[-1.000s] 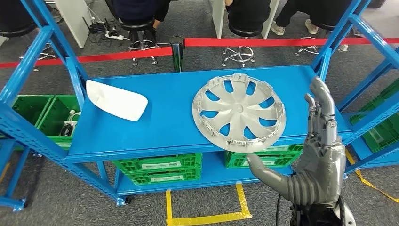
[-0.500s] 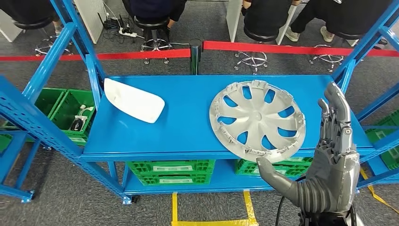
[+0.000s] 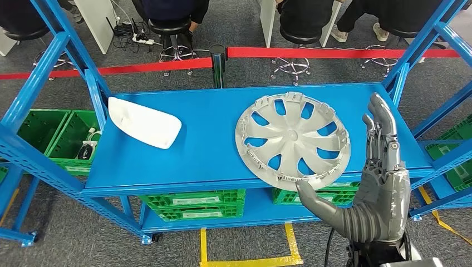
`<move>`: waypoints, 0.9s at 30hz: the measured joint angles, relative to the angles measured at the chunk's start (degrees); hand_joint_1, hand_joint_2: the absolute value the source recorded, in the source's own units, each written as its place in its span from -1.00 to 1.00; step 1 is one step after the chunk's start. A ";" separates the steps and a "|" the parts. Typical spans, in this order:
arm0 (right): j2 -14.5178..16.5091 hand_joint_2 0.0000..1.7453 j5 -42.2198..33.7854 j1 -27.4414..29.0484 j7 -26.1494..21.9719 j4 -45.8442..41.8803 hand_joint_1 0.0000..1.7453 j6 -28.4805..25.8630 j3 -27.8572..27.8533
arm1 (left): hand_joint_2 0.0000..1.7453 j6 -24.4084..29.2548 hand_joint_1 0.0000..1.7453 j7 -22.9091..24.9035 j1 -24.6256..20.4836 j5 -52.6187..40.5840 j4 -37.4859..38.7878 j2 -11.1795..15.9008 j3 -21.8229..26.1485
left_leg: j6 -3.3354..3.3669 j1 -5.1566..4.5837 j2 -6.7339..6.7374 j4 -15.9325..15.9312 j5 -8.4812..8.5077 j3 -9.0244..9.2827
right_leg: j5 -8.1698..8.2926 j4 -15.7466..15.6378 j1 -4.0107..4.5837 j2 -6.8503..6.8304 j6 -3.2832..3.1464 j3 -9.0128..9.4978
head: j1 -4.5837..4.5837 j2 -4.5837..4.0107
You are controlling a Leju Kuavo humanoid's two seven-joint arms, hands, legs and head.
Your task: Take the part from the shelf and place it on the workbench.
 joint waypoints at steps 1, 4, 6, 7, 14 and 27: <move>-0.07 1.00 0.24 -0.01 0.68 0.02 -1.00 0.46 -0.04 | -1.00 -0.08 -1.00 0.04 0.00 -0.01 0.00 -0.01 -0.01 | -0.03 0.01 0.01 -0.01 0.00 0.01 | 0.00 0.00 -0.01 0.00 0.00 0.02 | -0.05 0.00; -0.92 1.00 0.69 -0.32 4.54 0.53 -1.00 3.22 -0.91 | -1.00 -0.44 -1.00 0.13 0.00 -0.18 0.00 -0.02 -0.09 | -0.05 -0.02 0.05 -0.02 0.00 0.03 | 0.00 -0.02 -0.07 0.00 -0.01 0.09 | -0.14 0.00; -1.99 1.00 0.00 -0.67 6.43 1.54 -1.00 4.85 -2.13 | -1.00 -0.65 -1.00 0.14 -0.01 -0.36 0.00 -0.03 -0.34 | -0.05 -0.06 0.06 -0.03 0.00 0.07 | 0.01 -0.08 -0.12 0.00 -0.02 0.17 | -0.15 0.00; -2.50 1.00 -0.43 -0.80 6.74 2.12 -1.00 5.26 -2.73 | -1.00 -0.75 -1.00 0.15 -0.01 -0.41 0.00 -0.03 -0.46 | -0.05 -0.08 0.06 -0.03 0.01 0.09 | 0.02 -0.11 -0.14 0.00 -0.02 0.21 | -0.14 0.00; -6.00 1.00 0.96 -2.21 13.73 5.78 -1.00 14.68 -5.84 | -1.00 -1.55 -1.00 0.41 -0.04 -1.42 0.00 -0.01 -1.13 | -0.01 -0.25 0.14 -0.03 -0.01 0.13 | 0.07 -0.25 -0.33 0.01 -0.01 0.31 | -0.11 0.00; -19.65 1.00 4.25 -8.33 22.76 21.00 -1.00 37.79 -10.05 | -1.00 -2.91 -1.00 2.65 -0.21 -4.05 0.04 2.13 -3.85 | 0.05 -0.25 0.16 -0.03 -0.03 0.10 | 0.21 -0.51 -0.34 0.01 0.21 0.40 | -0.10 0.00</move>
